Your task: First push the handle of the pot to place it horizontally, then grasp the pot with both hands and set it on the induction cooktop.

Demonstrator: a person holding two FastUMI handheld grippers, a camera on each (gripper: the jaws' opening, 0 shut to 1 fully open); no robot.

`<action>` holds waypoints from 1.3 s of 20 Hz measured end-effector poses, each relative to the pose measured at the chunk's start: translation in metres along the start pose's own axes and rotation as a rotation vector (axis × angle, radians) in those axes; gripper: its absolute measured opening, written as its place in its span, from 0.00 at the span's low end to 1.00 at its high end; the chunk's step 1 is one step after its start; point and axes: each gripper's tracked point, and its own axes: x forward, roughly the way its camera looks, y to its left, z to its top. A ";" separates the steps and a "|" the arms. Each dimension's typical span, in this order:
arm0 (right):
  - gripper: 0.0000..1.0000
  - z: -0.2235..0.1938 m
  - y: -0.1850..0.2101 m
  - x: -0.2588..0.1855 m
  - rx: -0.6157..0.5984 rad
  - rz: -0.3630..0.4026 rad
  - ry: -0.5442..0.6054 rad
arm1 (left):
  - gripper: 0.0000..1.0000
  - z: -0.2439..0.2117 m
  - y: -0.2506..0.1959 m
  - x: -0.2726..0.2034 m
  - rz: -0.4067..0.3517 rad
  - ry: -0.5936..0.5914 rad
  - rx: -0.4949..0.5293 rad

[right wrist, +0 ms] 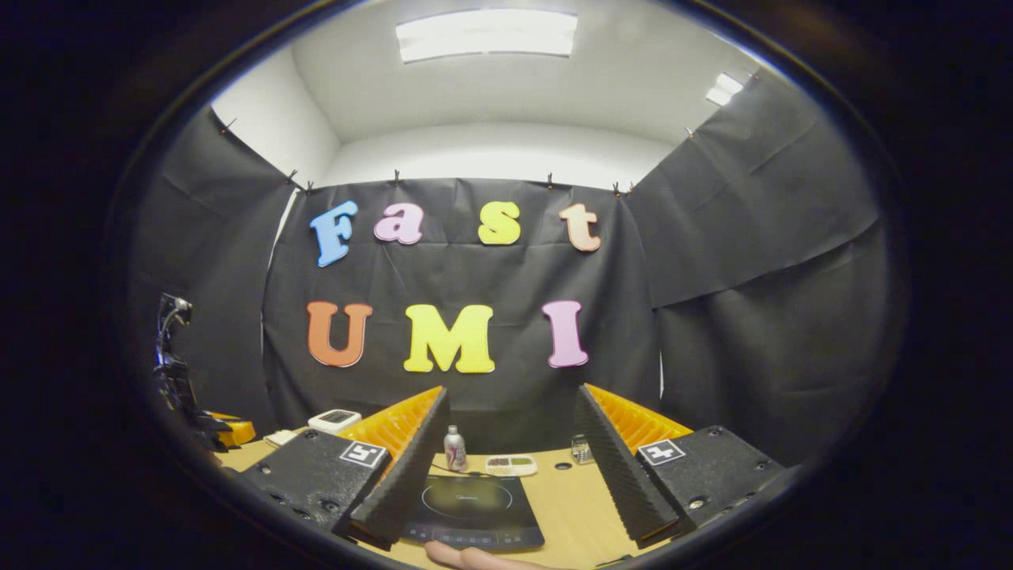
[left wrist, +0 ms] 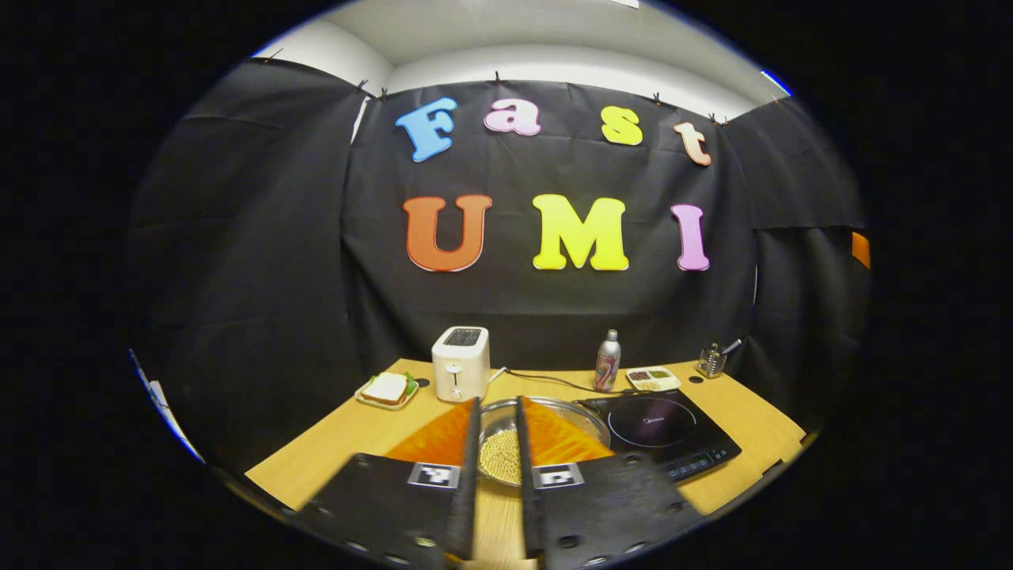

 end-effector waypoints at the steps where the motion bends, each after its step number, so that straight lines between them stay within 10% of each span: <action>1: 0.96 -0.001 0.001 0.001 0.000 0.004 0.002 | 0.02 -0.006 0.001 0.005 -0.003 0.013 0.010; 11: 0.96 -0.019 -0.005 0.010 0.006 0.012 0.028 | 0.00 -0.090 0.017 0.051 0.023 0.228 0.082; 26: 0.96 -0.033 -0.018 0.038 0.017 0.069 0.036 | 0.00 -0.209 0.022 0.062 0.015 0.552 -0.074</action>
